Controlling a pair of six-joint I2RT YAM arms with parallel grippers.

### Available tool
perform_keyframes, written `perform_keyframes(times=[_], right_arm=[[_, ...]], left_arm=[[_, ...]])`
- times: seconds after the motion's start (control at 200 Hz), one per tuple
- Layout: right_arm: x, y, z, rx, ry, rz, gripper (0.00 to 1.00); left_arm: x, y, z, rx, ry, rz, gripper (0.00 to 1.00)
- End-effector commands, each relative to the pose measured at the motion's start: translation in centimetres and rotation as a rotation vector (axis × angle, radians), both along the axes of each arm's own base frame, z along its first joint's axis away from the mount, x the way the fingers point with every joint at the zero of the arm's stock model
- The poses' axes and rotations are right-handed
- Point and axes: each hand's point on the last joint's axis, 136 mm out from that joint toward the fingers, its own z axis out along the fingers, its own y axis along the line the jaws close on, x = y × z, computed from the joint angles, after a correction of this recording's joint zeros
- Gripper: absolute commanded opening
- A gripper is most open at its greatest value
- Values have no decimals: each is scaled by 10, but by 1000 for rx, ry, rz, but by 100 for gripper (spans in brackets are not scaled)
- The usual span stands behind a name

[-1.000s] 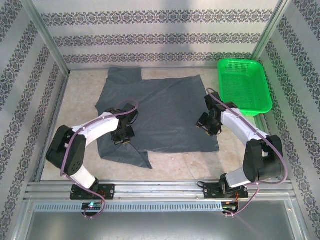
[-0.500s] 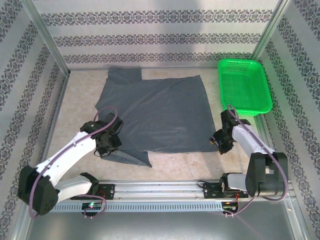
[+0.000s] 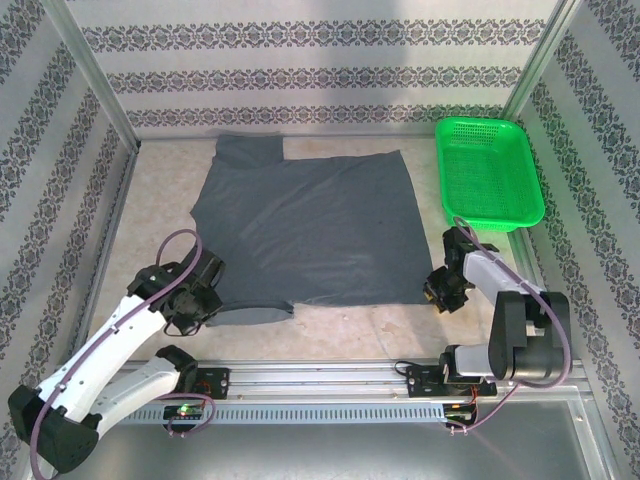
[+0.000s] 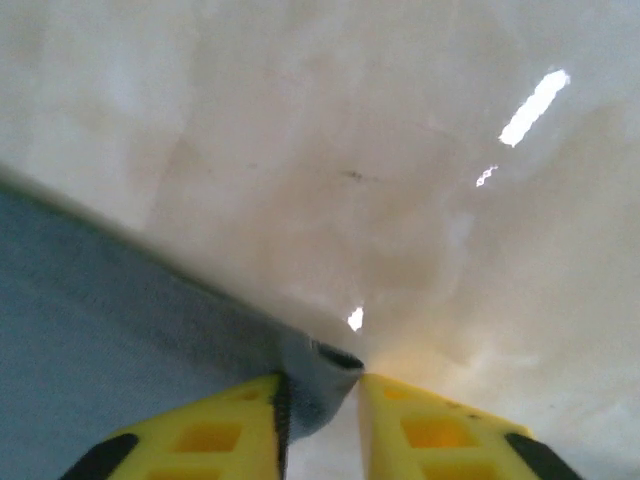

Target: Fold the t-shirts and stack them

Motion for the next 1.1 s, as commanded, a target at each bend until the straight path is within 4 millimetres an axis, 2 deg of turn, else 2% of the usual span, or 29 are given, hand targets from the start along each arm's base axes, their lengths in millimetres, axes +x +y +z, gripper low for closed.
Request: perform_keyframes(times=[0.0, 0.065, 0.205, 0.33, 0.48, 0.734, 0.884, 1.094], right_arm=[[6, -5, -3, -23, 1, 29, 12], [5, -5, -2, -19, 4, 29, 0], [16, -3, 17, -26, -79, 52, 0], [34, 4, 42, -8, -135, 87, 0], [58, 14, 64, 10, -170, 125, 0], [110, 20, 82, 24, -209, 127, 0], [144, 20, 90, 16, -237, 121, 0], [182, 20, 87, 16, -235, 107, 0]], left_arm=[[-15, 15, 0, 54, 26, 37, 0], [-11, 15, 5, 51, -8, 44, 0], [17, 9, 27, 39, -130, 32, 0], [59, -2, 61, 44, -268, 0, 0], [113, -11, 88, 41, -364, -31, 0], [206, -7, 127, -7, -510, -52, 0], [247, -3, 135, 5, -545, -76, 0], [287, 18, 125, 20, -555, -41, 0]])
